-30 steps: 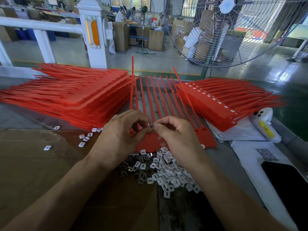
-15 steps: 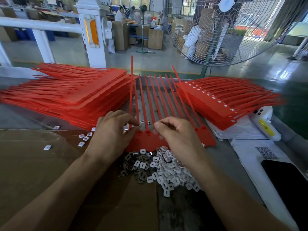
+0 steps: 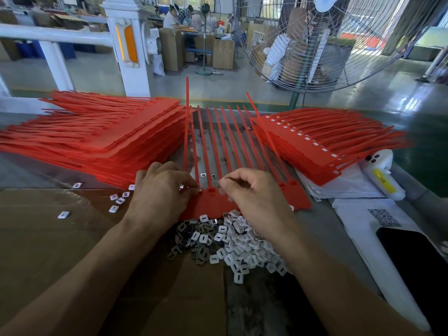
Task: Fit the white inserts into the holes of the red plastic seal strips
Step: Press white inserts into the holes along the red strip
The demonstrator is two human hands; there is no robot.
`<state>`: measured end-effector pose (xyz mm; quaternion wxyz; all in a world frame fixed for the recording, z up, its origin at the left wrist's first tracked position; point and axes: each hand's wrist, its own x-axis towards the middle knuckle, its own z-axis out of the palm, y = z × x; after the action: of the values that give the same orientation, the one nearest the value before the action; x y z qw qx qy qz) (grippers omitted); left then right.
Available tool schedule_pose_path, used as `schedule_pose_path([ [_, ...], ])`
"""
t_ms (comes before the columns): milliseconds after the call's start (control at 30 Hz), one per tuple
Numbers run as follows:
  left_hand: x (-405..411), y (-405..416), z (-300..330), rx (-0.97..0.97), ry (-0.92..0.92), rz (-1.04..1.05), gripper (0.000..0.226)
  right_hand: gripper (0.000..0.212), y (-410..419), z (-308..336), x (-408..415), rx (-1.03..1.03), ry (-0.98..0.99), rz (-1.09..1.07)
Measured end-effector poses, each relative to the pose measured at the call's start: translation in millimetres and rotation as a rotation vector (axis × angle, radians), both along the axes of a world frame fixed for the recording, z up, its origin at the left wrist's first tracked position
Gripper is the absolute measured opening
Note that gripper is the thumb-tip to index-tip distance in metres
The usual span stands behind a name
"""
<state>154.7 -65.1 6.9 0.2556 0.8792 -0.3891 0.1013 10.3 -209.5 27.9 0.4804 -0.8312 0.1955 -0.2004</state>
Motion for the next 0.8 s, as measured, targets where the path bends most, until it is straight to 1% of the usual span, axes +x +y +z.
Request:
schedule_pose_path([
  [267, -1, 2, 0, -0.017, -0.006, -0.011, 0.011, 0.012, -2, 0, -1, -0.078, 0.022, 0.04],
  [367, -2, 4, 1, -0.039, -0.012, -0.035, 0.017, 0.007, -4, 2, -4, -0.215, 0.089, 0.12],
  [433, -3, 4, 2, -0.021, -0.015, -0.055, 0.021, 0.004, -2, 4, -4, -0.309, 0.162, 0.203],
  [500, -4, 4, 2, 0.01, -0.013, -0.068, 0.024, 0.007, 2, 4, -4, -0.389, 0.212, 0.263],
  [600, -5, 3, 3, 0.052, -0.013, -0.075, 0.025, 0.016, 8, 4, -2, -0.533, 0.239, 0.287],
  [667, -6, 2, 3, 0.065, -0.028, -0.073, 0.026, 0.017, 11, 4, -1, -0.582, 0.244, 0.3],
  [800, -7, 3, 3, 0.04, -0.04, -0.073, 0.027, 0.008, 16, 5, -1, -0.618, 0.235, 0.322],
])
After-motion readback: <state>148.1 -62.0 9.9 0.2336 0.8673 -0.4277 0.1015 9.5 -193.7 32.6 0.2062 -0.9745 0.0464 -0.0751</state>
